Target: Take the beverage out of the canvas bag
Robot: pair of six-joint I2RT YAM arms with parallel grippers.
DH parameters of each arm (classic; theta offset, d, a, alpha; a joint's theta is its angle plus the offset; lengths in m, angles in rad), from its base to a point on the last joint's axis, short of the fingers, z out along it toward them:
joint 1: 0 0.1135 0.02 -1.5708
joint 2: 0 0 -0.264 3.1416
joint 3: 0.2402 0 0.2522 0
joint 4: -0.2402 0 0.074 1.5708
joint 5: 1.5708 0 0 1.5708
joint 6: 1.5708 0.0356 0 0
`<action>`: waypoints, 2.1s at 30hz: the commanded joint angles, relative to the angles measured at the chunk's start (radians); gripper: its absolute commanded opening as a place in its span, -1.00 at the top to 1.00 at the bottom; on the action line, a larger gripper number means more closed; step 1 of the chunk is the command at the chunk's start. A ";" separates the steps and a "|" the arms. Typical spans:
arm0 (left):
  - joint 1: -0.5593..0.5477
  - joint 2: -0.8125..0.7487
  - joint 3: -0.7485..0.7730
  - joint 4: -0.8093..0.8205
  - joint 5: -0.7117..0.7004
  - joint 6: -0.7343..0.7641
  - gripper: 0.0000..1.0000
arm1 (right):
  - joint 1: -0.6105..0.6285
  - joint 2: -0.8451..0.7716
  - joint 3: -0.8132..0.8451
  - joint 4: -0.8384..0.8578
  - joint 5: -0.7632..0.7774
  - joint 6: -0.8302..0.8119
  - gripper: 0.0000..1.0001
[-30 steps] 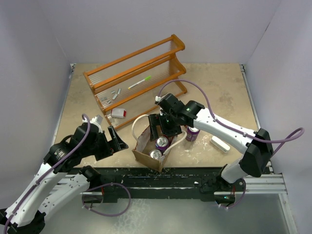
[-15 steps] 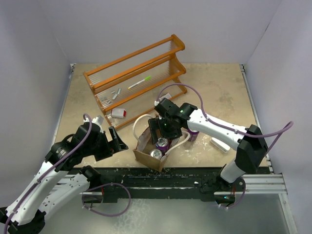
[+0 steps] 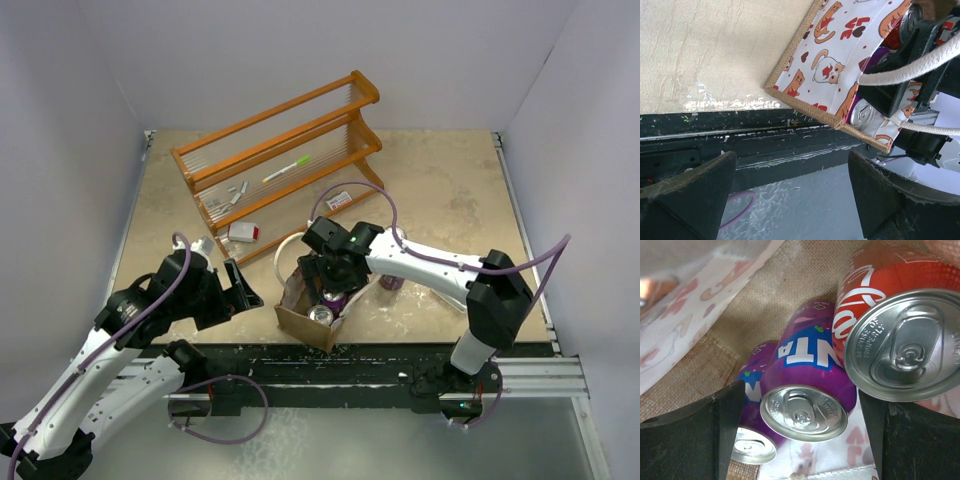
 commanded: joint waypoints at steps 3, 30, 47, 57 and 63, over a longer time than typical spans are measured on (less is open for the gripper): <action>-0.005 0.001 0.022 0.011 -0.007 -0.008 -0.90 | 0.040 0.058 -0.021 -0.012 0.045 0.043 -0.85; -0.005 -0.001 0.009 0.028 0.011 -0.015 -0.91 | 0.054 -0.029 0.044 -0.025 0.066 0.046 0.08; -0.005 -0.018 0.009 0.007 0.011 -0.018 -0.91 | 0.054 -0.060 0.122 -0.061 0.015 0.070 0.43; -0.005 -0.026 0.008 0.001 0.011 -0.021 -0.91 | 0.051 -0.110 0.160 -0.023 -0.023 0.103 0.54; -0.005 -0.019 0.010 0.011 0.014 -0.019 -0.90 | 0.025 -0.141 0.213 -0.018 -0.031 0.101 0.55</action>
